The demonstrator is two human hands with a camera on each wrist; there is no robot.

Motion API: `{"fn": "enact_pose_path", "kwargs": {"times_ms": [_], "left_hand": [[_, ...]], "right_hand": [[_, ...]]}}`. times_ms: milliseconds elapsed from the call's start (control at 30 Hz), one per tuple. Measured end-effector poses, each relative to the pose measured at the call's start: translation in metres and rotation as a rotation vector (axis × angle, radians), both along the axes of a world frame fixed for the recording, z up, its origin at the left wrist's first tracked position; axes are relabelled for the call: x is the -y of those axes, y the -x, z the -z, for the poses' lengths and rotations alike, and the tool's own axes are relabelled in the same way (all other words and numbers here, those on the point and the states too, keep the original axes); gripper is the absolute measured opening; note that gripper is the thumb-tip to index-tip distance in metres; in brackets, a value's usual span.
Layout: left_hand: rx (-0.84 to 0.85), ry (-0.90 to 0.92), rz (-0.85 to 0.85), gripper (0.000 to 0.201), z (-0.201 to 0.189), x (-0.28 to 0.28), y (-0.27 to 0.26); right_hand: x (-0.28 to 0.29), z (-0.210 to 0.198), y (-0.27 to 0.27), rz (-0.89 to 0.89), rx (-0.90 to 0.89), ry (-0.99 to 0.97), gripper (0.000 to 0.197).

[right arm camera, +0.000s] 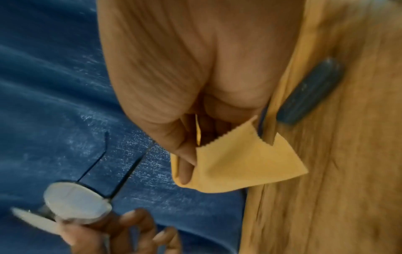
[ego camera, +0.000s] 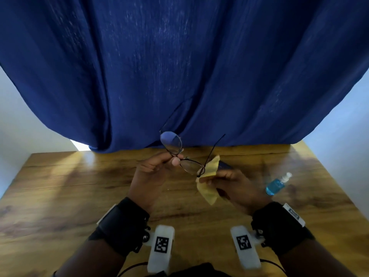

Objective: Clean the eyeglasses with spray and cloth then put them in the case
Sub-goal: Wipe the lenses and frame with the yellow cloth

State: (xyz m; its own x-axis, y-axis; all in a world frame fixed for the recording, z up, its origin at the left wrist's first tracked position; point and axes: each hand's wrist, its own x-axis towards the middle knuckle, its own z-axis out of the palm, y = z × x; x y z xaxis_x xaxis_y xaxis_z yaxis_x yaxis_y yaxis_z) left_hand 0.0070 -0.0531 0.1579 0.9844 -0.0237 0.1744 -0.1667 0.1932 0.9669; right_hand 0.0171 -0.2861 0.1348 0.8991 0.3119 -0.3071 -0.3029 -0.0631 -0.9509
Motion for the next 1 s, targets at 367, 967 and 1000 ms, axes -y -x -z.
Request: {"fn": "enact_pose_path", "kwargs": {"times_ms": [367, 967, 1000], "left_hand": [[0.088, -0.020, 0.047, 0.023, 0.011, -0.001, -0.010], [-0.092, -0.660, 0.315, 0.020, -0.010, -0.025, -0.005], [-0.101, -0.660, 0.327, 0.019, -0.007, -0.024, -0.005]], "right_hand": [[-0.014, -0.008, -0.019, 0.147, 0.178, -0.221, 0.017], [-0.015, -0.041, -0.038, -0.018, 1.183, 0.403, 0.014], [-0.016, -0.039, -0.036, -0.021, 1.206, 0.423, 0.015]]}}
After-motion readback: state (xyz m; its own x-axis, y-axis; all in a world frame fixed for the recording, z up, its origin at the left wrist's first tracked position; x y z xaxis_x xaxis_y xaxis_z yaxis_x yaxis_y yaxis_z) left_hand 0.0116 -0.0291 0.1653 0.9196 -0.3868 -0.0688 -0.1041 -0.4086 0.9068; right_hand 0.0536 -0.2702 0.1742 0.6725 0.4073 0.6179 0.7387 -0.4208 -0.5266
